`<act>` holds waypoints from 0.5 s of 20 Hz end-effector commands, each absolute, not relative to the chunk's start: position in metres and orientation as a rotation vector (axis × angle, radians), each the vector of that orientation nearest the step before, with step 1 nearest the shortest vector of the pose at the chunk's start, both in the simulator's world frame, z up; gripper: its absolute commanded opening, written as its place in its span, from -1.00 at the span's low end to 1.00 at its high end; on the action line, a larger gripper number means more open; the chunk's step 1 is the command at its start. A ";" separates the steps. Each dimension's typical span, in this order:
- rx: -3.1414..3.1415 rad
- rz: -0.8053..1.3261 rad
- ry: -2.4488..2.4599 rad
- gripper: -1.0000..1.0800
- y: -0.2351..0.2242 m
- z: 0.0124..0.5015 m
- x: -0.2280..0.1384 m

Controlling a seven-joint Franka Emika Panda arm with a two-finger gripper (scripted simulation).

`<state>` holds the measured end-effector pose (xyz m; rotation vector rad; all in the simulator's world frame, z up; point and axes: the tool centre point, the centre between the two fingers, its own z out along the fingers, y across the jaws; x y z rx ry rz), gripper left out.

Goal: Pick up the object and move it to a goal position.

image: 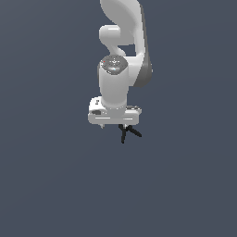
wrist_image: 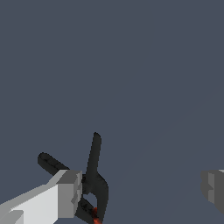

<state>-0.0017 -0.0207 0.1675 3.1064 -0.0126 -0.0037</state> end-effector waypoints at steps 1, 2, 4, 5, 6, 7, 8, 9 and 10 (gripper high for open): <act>3.106 -0.004 -0.013 0.92 -0.021 0.168 -0.002; 3.106 -0.004 -0.011 0.92 -0.021 0.167 -0.002; 3.104 -0.006 -0.001 0.92 -0.022 0.167 -0.002; 3.102 -0.008 0.009 0.92 -0.023 0.167 -0.002; 3.100 -0.010 0.020 0.92 -0.024 0.167 -0.002; 3.097 -0.012 0.031 0.92 -0.026 0.167 -0.002; 3.096 -0.013 0.039 0.92 -0.027 0.167 -0.002; 3.094 -0.014 0.044 0.92 -0.027 0.167 -0.002; 3.094 -0.015 0.046 0.92 -0.028 0.167 -0.002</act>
